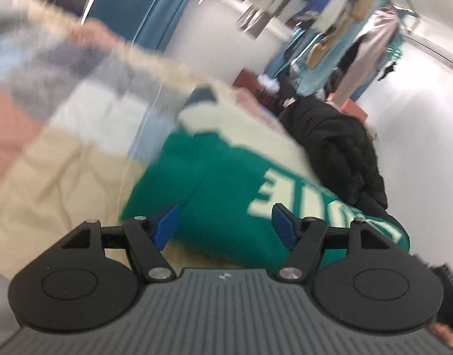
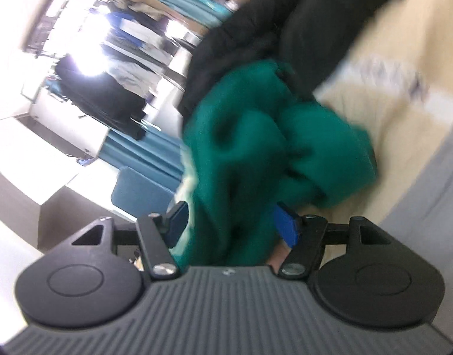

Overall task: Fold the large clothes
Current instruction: 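Open both grippers and withdraw from the folded hoodie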

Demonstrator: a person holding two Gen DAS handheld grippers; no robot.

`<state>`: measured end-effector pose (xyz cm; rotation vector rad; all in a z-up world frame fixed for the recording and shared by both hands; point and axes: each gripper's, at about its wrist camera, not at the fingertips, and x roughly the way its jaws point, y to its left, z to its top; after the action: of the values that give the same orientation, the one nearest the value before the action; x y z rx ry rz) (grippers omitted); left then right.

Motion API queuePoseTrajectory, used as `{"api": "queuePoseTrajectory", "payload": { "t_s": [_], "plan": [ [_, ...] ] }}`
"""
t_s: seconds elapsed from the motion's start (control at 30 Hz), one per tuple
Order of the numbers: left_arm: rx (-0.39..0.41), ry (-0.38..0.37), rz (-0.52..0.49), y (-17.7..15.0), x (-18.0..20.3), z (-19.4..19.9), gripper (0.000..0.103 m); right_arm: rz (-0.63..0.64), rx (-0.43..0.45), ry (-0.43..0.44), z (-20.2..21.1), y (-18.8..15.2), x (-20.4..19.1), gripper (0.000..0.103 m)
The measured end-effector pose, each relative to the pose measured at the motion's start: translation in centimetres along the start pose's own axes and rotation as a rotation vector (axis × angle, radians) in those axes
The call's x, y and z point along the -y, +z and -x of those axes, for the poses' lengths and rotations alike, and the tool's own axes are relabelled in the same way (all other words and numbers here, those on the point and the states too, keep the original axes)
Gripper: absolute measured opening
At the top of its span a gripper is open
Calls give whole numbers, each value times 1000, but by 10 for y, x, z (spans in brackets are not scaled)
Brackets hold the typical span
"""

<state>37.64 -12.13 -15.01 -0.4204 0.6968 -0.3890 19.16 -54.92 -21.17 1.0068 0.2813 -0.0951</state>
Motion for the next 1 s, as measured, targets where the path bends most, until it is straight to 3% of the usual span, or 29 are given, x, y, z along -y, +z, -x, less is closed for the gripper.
{"api": "queuePoseTrajectory", "payload": {
  "t_s": [0.23,0.47,0.63,1.0],
  "plan": [
    [93,-36,-141,28,61,84,74,170,85,105,53,30,-94,67],
    [151,-40,-266,26,105,156,74,364,116,106,99,25,-170,67],
    [181,-17,-367,6,131,199,74,459,110,89,121,-2,-190,67],
    [205,-50,-430,-37,142,254,74,615,111,55,162,-57,-214,67]
  ]
}}
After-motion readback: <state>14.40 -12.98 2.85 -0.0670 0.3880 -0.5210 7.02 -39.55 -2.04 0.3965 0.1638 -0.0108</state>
